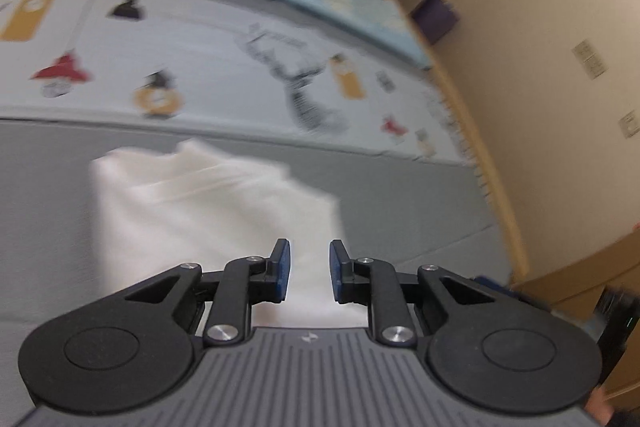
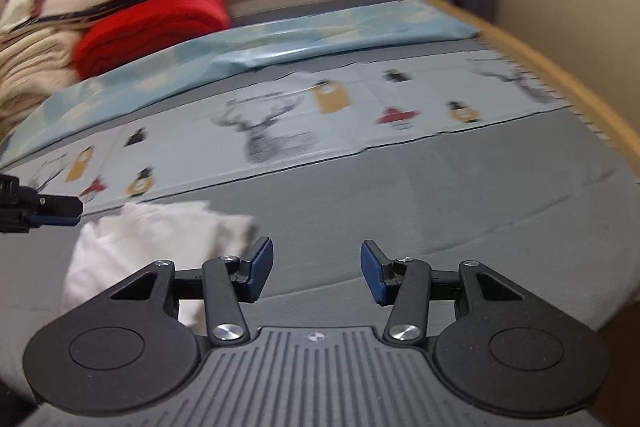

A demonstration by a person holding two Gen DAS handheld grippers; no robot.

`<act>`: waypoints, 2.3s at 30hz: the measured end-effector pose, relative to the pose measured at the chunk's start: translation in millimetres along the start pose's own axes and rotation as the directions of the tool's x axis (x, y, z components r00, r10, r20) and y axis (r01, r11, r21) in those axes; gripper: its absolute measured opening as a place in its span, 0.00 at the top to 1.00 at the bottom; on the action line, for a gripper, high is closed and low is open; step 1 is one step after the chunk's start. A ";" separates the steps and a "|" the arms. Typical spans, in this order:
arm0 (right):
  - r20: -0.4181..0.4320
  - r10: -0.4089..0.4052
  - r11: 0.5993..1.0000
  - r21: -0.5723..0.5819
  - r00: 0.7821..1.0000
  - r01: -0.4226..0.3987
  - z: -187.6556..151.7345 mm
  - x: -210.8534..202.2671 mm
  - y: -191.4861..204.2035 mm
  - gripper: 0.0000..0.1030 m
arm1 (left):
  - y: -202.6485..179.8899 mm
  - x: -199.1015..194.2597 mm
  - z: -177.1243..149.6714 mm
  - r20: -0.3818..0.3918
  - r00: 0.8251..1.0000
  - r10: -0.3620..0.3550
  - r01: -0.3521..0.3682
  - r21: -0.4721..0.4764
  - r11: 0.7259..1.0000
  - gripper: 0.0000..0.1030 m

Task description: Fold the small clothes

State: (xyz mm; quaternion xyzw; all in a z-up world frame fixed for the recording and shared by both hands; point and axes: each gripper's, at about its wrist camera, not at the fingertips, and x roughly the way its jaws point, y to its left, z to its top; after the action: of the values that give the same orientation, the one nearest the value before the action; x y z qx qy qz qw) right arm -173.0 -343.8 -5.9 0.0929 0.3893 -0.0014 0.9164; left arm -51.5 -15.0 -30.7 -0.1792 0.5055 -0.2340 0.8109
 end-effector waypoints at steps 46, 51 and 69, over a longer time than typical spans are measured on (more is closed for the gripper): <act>-0.031 0.128 0.955 0.273 0.991 -0.114 27.6 151.9 38.4 0.97 | 95.4 -0.9 -15.2 -0.031 0.985 0.169 -0.167 0.038 0.985 0.69; -0.104 -0.021 0.963 0.265 0.994 0.049 26.5 159.7 29.8 0.91 | 89.6 4.9 -12.9 -0.034 0.992 0.119 -0.118 0.028 0.993 0.69; -0.268 0.129 0.992 0.036 0.955 -0.124 -19.7 111.2 17.3 0.42 | 97.0 45.3 -17.7 -0.129 0.979 0.158 -0.173 -0.112 0.979 0.43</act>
State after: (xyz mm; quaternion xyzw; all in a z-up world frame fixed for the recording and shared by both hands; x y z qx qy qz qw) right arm -108.2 -315.7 -95.7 0.1258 0.5037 0.0663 0.8521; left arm -31.1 38.7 -122.6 -0.1713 0.5799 -0.1444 0.7833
